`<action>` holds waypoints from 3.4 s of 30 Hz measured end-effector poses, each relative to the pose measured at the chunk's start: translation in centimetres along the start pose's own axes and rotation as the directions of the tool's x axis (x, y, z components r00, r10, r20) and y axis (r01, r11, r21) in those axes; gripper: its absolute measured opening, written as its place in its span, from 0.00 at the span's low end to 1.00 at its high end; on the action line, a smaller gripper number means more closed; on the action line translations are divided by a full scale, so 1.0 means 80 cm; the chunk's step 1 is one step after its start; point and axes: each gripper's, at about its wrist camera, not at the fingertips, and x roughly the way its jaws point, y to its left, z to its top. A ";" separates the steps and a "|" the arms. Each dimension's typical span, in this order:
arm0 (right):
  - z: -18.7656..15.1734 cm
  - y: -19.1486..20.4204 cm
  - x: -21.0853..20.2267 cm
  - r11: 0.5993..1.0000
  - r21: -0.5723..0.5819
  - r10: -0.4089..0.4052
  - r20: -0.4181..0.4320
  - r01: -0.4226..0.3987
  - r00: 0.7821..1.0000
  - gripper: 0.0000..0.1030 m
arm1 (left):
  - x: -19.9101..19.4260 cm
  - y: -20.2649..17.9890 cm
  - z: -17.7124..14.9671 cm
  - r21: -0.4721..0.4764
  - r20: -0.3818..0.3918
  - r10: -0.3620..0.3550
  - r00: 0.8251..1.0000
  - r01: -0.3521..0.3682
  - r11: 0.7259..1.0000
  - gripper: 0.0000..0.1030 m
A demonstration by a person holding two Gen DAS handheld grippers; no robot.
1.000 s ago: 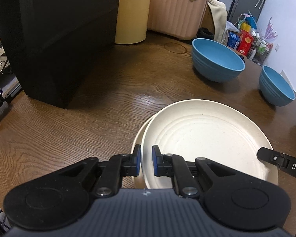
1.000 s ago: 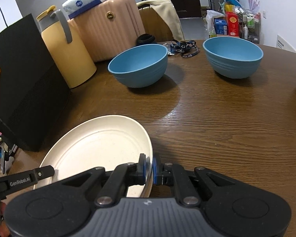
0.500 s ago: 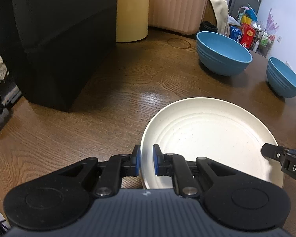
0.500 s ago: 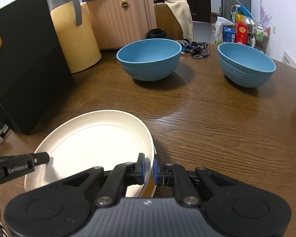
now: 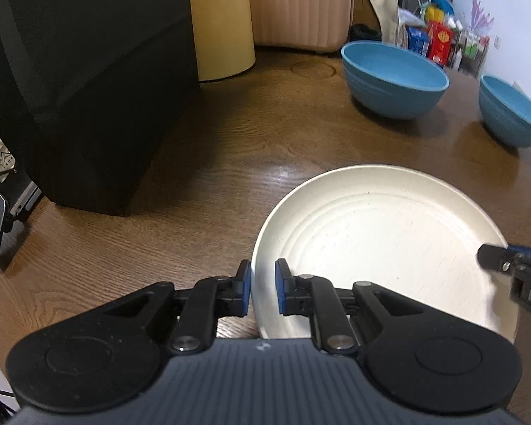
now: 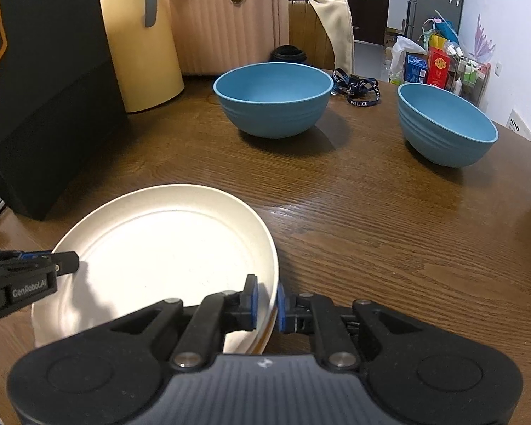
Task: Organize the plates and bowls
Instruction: 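Lower the plate onto the first cream plate and open both grippers, then withdraw both grippers and turn toward the cream plate by the water bottle, then move both grippers forward to the rim of the third cream plate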
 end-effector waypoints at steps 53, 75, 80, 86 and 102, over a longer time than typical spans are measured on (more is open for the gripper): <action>-0.082 -0.100 -0.155 0.916 0.361 -0.183 -0.008 0.173 0.983 1.00 | -0.103 -0.007 -0.013 0.070 0.060 -0.306 0.950 0.302 0.951 1.00; -0.139 -0.113 -0.204 0.752 0.568 -0.373 -0.052 0.335 0.926 1.00 | -0.084 -0.069 0.013 0.318 -0.021 -0.484 0.875 0.465 0.826 1.00; -0.151 -0.117 -0.217 0.702 0.598 -0.424 -0.086 0.387 0.902 1.00 | -0.087 -0.093 0.013 0.370 -0.054 -0.525 0.849 0.506 0.779 1.00; -0.170 -0.130 -0.242 0.661 0.626 -0.461 -0.095 0.413 0.882 1.00 | -0.102 -0.135 0.012 0.420 -0.073 -0.574 0.816 0.547 0.724 1.00; -0.207 -0.188 -0.288 0.568 0.713 -0.530 -0.065 0.411 0.845 1.00 | -0.139 -0.222 0.000 0.519 -0.096 -0.595 0.798 0.550 0.654 1.00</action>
